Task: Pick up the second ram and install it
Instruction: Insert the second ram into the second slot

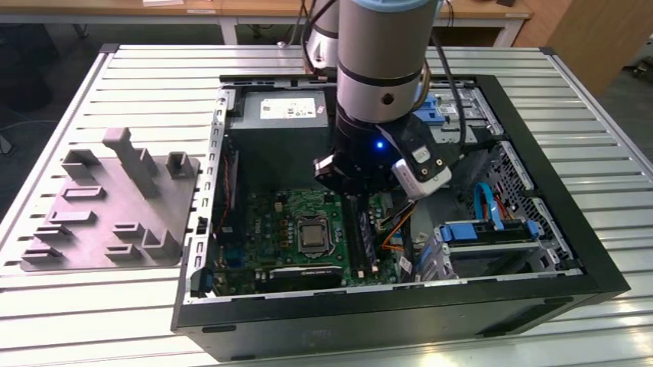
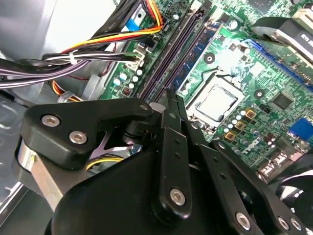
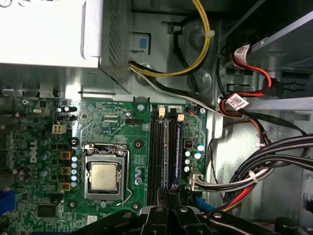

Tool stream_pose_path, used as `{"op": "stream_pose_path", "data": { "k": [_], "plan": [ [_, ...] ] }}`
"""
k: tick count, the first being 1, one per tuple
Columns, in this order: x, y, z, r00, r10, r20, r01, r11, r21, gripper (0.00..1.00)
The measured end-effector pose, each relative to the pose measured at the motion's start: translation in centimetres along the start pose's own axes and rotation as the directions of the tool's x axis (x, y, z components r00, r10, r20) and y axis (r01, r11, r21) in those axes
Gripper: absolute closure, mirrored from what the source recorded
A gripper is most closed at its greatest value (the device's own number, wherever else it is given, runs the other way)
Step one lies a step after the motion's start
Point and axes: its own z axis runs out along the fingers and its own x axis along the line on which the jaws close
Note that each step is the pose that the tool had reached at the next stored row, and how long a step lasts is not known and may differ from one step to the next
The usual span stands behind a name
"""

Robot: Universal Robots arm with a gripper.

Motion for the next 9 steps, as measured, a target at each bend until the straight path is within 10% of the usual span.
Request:
{"op": "stream_pose_path", "data": {
  "k": [9],
  "plan": [
    [0.04,-0.02,0.22,1.0000,0.000,-0.0002,0.000,1.0000,0.0037,0.89]
  ]
}}
